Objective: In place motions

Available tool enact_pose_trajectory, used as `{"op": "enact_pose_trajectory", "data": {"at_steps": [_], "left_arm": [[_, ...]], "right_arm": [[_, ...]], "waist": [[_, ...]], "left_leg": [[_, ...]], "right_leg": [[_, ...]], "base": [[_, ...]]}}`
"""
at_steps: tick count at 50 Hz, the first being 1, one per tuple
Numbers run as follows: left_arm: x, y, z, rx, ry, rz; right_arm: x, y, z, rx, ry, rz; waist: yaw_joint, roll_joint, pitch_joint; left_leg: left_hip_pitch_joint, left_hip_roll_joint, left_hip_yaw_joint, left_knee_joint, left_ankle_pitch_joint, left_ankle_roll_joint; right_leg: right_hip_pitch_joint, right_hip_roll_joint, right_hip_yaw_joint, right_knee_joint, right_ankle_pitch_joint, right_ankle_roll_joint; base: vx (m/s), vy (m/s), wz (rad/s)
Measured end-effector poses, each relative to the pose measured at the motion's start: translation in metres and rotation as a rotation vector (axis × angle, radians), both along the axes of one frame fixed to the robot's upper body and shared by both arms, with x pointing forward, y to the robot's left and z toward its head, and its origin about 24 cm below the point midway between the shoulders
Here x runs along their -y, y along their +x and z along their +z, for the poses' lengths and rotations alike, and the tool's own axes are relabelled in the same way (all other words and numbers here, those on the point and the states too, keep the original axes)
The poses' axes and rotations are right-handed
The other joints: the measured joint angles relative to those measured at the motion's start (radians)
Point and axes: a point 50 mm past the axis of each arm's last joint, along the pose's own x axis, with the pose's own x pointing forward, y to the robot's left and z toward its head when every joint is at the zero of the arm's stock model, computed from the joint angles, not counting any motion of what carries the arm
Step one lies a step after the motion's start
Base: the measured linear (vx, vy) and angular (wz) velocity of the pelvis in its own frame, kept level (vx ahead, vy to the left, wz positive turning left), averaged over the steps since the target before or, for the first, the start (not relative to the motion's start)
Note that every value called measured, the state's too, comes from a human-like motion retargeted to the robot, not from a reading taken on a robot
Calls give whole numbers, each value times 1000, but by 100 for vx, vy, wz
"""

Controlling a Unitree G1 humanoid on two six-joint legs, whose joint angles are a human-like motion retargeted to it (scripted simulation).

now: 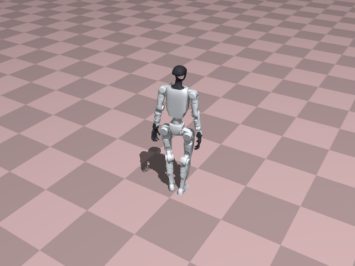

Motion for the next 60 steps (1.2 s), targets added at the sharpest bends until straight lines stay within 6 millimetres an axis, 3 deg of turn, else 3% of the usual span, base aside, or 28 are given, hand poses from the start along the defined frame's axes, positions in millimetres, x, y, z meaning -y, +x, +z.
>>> {"op": "enact_pose_trajectory", "data": {"at_steps": [5,11,15,20,22,25,29,37,40,42,43,45,47,49,54,58,60], "left_arm": [[-2,-22,3,-105,-11,-54],[1,-27,3,-147,-37,-96],[-7,-18,3,-124,-25,-94],[-21,-7,5,-98,25,-60],[-26,0,6,-72,46,-43],[-34,13,7,-28,67,-26],[-37,26,7,30,79,-8],[-21,44,4,156,-10,93],[-21,40,4,166,1,113],[-21,36,4,153,5,110],[-21,33,4,139,1,105],[-18,28,3,103,-13,94],[-11,24,2,81,-29,95],[-5,24,0,83,-44,109],[7,21,-2,92,-64,154],[13,4,-2,50,-83,155],[12,-3,-1,30,-83,149]], "right_arm": [[-11,34,-2,115,-7,125],[-16,47,-1,156,6,198],[-9,44,0,140,-21,166],[4,25,1,75,-71,22],[8,15,1,43,-93,-52],[12,2,3,1,-121,-160],[9,-16,4,-52,-130,-242],[-5,-30,2,-88,-87,-229],[-11,-31,0,-95,-57,-196],[-15,-29,-1,-91,-39,-175],[-16,-27,-1,-84,-32,-165],[-17,-20,-2,-59,-26,-149],[-16,-8,-3,-12,-30,-136],[-15,9,-3,51,-34,-118],[-13,49,-1,197,-42,-72],[-10,53,0,211,-47,-65],[-9,51,0,199,-46,-61]], "waist": [[-70,6,13],[-98,10,29],[-117,13,31],[-131,28,7],[-136,29,-6],[-138,15,-21],[-154,14,-39],[-185,-20,-45],[-167,-85,-41],[-142,-128,-39],[-129,-136,-40],[-98,-125,-43],[-47,-114,-28],[-22,-112,5],[-9,-73,54],[-3,-27,45],[-16,-26,37]], "left_leg": [[4,27,108,-7,-20,8],[21,69,298,-14,-65,-7],[37,99,439,-15,-88,-34],[51,135,576,-9,-96,-72],[59,140,612,-2,-95,-87],[80,129,664,8,-90,-110],[119,138,714,26,-57,-138],[228,167,759,116,81,-155],[263,189,737,248,150,-90],[228,231,644,412,139,-3],[185,263,570,507,115,19],[84,293,396,628,54,-24],[-11,226,195,651,8,-81],[-50,163,92,622,-34,-89],[-105,84,-34,420,-98,-56],[-132,29,-154,252,-49,-46],[-95,114,41,243,-41,-74]], "right_leg": [[-44,15,28,4,-34,-10],[-73,-23,-152,-22,-102,-22],[-59,-70,-384,-31,-166,-8],[1,-127,-741,-39,-211,54],[24,-138,-844,-54,-174,73],[38,-146,-899,-108,-25,100],[19,-99,-781,-164,12,45],[33,-90,-623,-176,-2,33],[61,-132,-546,-192,4,35],[74,-166,-491,-195,11,37],[73,-171,-466,-193,14,36],[56,-152,-412,-188,20,25],[41,-128,-333,-182,32,10],[38,-117,-269,-174,42,-1],[41,-59,-155,-170,62,-13],[52,-2,-121,-174,66,-19],[49,2,-115,-168,64,-25]], "base": [[-17,-8,-158],[-23,-13,-247],[-29,-16,-268],[-18,-15,-223],[-8,-20,-174],[0,-15,-156],[5,-23,-119],[9,-27,-91],[19,-26,-104],[21,-30,-115],[18,-26,-115],[11,-15,-132],[1,-8,-174],[-4,-12,-158],[1,-3,-121],[17,-1,-72],[12,-1,-36]]}}
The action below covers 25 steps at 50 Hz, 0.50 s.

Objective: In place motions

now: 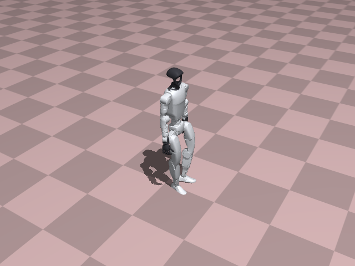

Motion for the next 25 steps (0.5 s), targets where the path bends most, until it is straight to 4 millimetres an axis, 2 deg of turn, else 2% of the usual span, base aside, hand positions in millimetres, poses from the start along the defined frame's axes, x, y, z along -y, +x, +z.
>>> {"op": "enact_pose_trajectory", "data": {"at_steps": [3,7,12,16,18,23,25], "left_arm": [[-3,-6,1,-17,16,11],[-6,-8,1,-9,33,50],[-9,-2,2,39,36,59],[-9,13,1,93,29,35],[-8,19,1,110,22,13],[-6,22,1,108,17,-47],[-7,20,1,101,17,-59]], "right_arm": [[-1,-6,-1,-32,0,11],[4,-19,-1,-79,-11,16],[14,-39,0,-155,-32,16],[17,-47,1,-194,-29,-8],[17,-54,1,-212,-23,-19],[13,-68,1,-240,-24,-19],[11,-71,1,-239,-22,-10]], "waist": [[3,0,3],[-4,12,0],[64,14,12],[79,7,32],[91,-4,39],[89,-34,8],[72,-50,-15]], "left_leg": [[24,-26,-32,-51,4,-32],[34,-39,-36,-112,19,-12],[-3,-51,-42,-109,27,-3],[-52,-63,-42,-88,9,11],[-45,-51,46,-96,-23,25],[59,21,523,-78,-59,64],[103,30,658,-47,-43,79]], "right_leg": [[0,7,20,8,0,-7],[-6,16,-5,8,-5,-16],[-15,-6,-56,-4,1,-9],[-17,-42,-173,-20,-7,2],[-12,-67,-230,-24,-14,8],[8,-131,-405,-35,-44,36],[24,-163,-502,-35,-62,60]], "base": [[4,-1,-35],[0,-2,27],[1,2,28],[-6,4,146],[-5,8,197],[4,13,255],[15,26,283]]}}
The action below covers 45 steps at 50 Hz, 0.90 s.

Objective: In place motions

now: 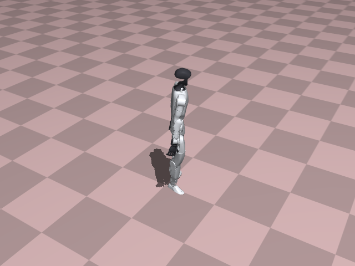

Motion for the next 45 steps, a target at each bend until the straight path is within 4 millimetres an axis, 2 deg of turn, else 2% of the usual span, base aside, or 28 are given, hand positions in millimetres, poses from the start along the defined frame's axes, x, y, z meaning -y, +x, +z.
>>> {"op": "enact_pose_trajectory", "data": {"at_steps": [3,5,10,15,18,20,23,25,28,33,37,40,43,45], "left_arm": [[-3,-2,1,-2,9,10],[-5,-7,1,-11,16,19],[-4,-14,0,-46,25,35],[-10,-23,2,-88,53,43],[-12,-34,3,-124,63,52],[-11,-41,3,-150,62,73],[-12,-46,4,-163,62,99],[-15,-45,5,-166,68,93],[-21,-42,5,-169,94,70],[-24,-34,5,-144,94,81],[-21,-34,4,-148,87,78],[-16,-36,4,-159,73,72],[-13,-39,4,-177,60,63],[-14,-40,4,-201,56,38]], "right_arm": [[-3,1,-1,8,10,3],[-5,-1,-1,5,12,-9],[1,7,0,21,-2,-36],[7,23,0,84,-30,-18],[10,24,1,95,-33,-16],[8,22,1,95,-32,-27],[3,22,0,103,-20,-62],[-1,22,-1,101,5,-71],[-8,22,-3,92,38,-54],[-12,35,-3,125,57,72],[-13,45,-3,146,60,152],[-15,46,-3,154,65,150],[-18,43,-4,152,77,126],[-19,40,-4,140,92,108]], "waist": [[-32,-2,-29],[-11,23,-44],[111,55,-35],[161,71,-30],[160,94,-54],[149,116,-67],[94,151,-68],[51,153,-68],[26,134,-68],[17,95,-44],[-20,59,-34],[-31,20,-18],[-10,-14,-4],[26,-22,-9]], "left_leg": [[3,22,-17,72,78,13],[15,17,-22,31,108,-67],[-23,-47,-170,-69,82,-24],[-53,-72,-334,-70,30,-32],[-61,-74,-397,-82,4,-21],[-71,-59,-456,-81,-4,-17],[-76,-35,-556,-78,-8,-3],[-82,-44,-634,-84,-2,12],[-90,-69,-722,-99,15,32],[-101,-91,-810,-110,35,48],[-113,-122,-872,-115,53,57],[-104,-164,-906,-120,65,63],[-81,-199,-921,-127,68,63],[-82,-204,-916,-127,69,59]], "right_leg": [[29,-27,-147,8,-21,37],[45,-7,-210,20,-37,47],[95,-1,-310,47,-47,62],[152,-22,-420,92,-42,89],[183,-25,-447,138,-17,83],[191,-34,-404,198,6,47],[163,-49,-233,339,-2,-36],[110,-47,-69,423,-13,-23],[31,2,154,487,-25,6],[-53,95,392,474,-46,14],[-110,157,561,387,-73,66],[-123,157,609,259,-69,114],[-120,159,608,156,12,52],[-93,119,442,163,-23,57]], "base": [[19,31,254],[20,37,164],[13,44,112],[9,35,138],[19,28,167],[18,23,174],[14,15,221],[13,7,248],[12,0,216],[6,-7,143],[4,-11,145],[4,-12,120],[8,-10,60],[10,-9,35]]}}
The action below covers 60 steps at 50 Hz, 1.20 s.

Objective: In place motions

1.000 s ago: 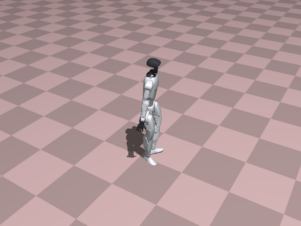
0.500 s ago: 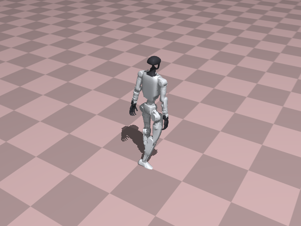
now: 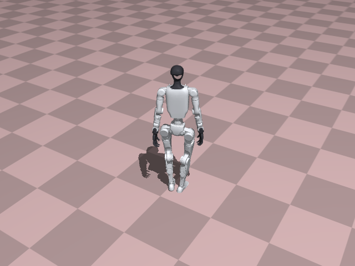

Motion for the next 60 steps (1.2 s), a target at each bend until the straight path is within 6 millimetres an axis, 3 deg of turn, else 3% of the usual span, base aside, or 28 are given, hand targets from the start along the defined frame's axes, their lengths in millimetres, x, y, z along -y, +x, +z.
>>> {"op": "enact_pose_trajectory", "data": {"at_steps": [2,10,15,18,21,23,25,27,30,32,35,40,44,47,50,53,55,60], "left_arm": [[1,-1,0,-26,-1,-25],[7,8,-2,10,-20,-19],[12,23,-4,54,-23,-46],[19,32,-6,88,-41,-46],[25,41,-7,119,-46,-57],[26,46,-7,136,-43,-75],[24,56,-6,155,-33,-109],[19,76,-5,195,-27,-159],[4,117,2,281,-12,-237],[-7,139,9,329,22,-273],[-14,154,14,386,73,-280],[-7,146,11,418,58,-224],[-1,132,6,360,14,-202],[5,121,3,303,-24,-209],[12,112,0,265,-50,-231],[17,108,-1,242,-69,-254],[19,102,-2,226,-84,-259],[26,90,-4,195,-108,-238]], "right_arm": [[0,-4,0,-16,8,-13],[4,1,1,8,-17,7],[5,7,1,17,-5,-17],[8,12,2,42,-20,-23],[13,18,3,65,-26,-22],[16,24,5,80,-35,-15],[19,34,6,109,-52,-3],[21,49,9,156,-64,16],[20,69,12,216,-69,40],[18,72,12,213,-63,43],[21,60,10,150,-57,37],[35,25,8,36,-100,-34],[46,22,10,3,-145,-104],[53,26,13,9,-179,-164],[56,28,14,15,-189,-218],[53,22,13,-4,-192,-272],[49,9,12,-52,-192,-323],[30,-42,11,-222,-112,-548]], "waist": [[2,-2,7],[-36,-6,-5],[19,-22,6],[73,-31,23],[105,-24,45],[81,-23,62],[8,-18,79],[-80,-10,107],[-189,-15,148],[-209,-14,163],[-199,-7,151],[-147,22,94],[-151,55,76],[-193,77,72],[-268,96,77],[-342,120,80],[-395,133,72],[-408,126,19]], "left_leg": [[8,-10,-38,5,3,-5],[-20,-5,-40,100,-52,-36],[-63,-14,-36,214,-34,-69],[-85,-76,-220,241,-15,-50],[-63,-108,-374,203,-29,-70],[-39,-97,-304,165,-70,-25],[1,-49,-126,114,-102,39],[14,-44,-129,84,-98,30],[12,-2,5,73,-112,28],[24,19,86,55,-122,24],[47,61,247,27,-144,5],[97,96,501,-22,-186,-39],[135,94,681,-66,-212,-82],[159,85,772,-74,-229,-121],[193,86,871,-62,-229,-155],[228,105,943,-48,-208,-188],[251,114,966,-36,-188,-204],[322,114,971,27,-41,-185]], "right_leg": [[2,9,88,-5,17,30],[7,-11,65,-20,28,50],[-37,-21,162,-2,65,75],[-69,-14,271,4,102,85],[-93,12,362,0,148,98],[-103,22,405,-8,185,111],[-116,38,422,-14,211,116],[-130,65,431,-19,213,114],[-159,70,407,-31,173,108],[-183,70,343,-33,133,69],[-211,47,166,-37,60,0],[-222,-3,-199,-39,-51,-60],[-142,-36,-654,-41,-149,-52],[-87,-18,-836,-60,-134,-19],[-75,6,-811,-74,-28,-25],[-87,47,-699,-76,1,-124],[-78,71,-680,-90,-2,-172],[-74,69,-500,-82,-13,-156]], "base": [[5,-11,66],[1,-7,3],[-9,-1,-133],[-9,5,-242],[-11,6,-268],[-15,3,-207],[-27,-2,-141],[-47,-4,-148],[-64,-2,-202],[-58,-2,-280],[-37,-5,-330],[-21,-8,-368],[-30,-6,-373],[-12,1,-308],[1,-2,-222],[8,-4,-155],[26,-8,-98],[41,-12,-105]]}}
